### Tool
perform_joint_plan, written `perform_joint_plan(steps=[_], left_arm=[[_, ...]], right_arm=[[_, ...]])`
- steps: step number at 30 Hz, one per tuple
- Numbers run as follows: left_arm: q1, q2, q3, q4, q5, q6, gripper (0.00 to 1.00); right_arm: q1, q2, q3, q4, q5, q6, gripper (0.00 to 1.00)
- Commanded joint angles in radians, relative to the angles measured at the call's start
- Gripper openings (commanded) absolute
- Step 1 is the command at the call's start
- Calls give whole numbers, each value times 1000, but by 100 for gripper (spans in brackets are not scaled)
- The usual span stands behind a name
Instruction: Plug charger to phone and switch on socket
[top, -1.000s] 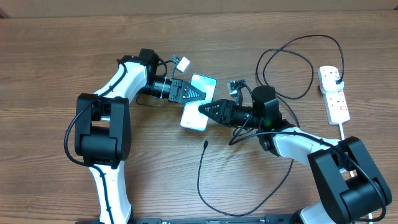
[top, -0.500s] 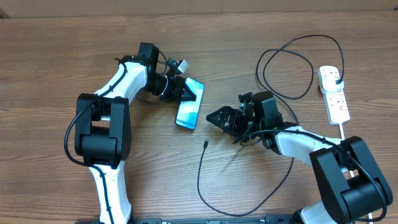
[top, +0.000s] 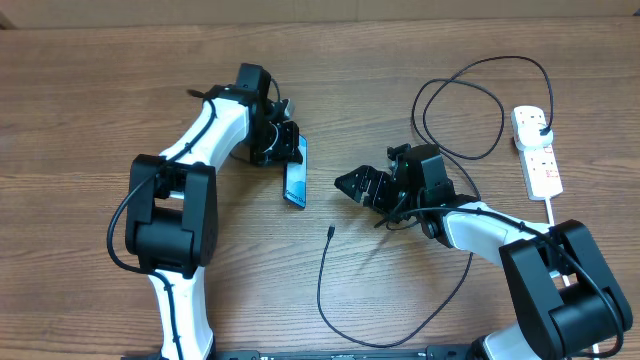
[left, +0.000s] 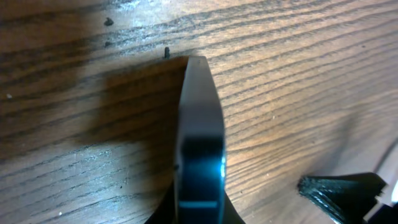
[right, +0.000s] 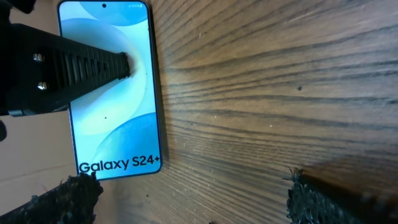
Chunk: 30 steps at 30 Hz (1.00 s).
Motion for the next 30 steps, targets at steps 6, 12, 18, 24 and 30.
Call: perform_joint_plan(steps=[6,12,18,24,30], left_arm=[[-56,13,34,-65,-326,-74,4],[-93,13,59,-94,-445,-79,4],[-117,13,59,-98,-515,-96,4],[-135,13,59,-96,-571,-95,4],[-140,13,59,-96,-571,-96,6]], right_arm=[[-2,10,-6,-19,88,-11,100],[-2,10,-6,-19,88,-11,100],[-2,10,-6,-19,88,-11,100],[-2,10,-6,-19,88,-8,100],[-2,10,-6,-23,88,-8,100]])
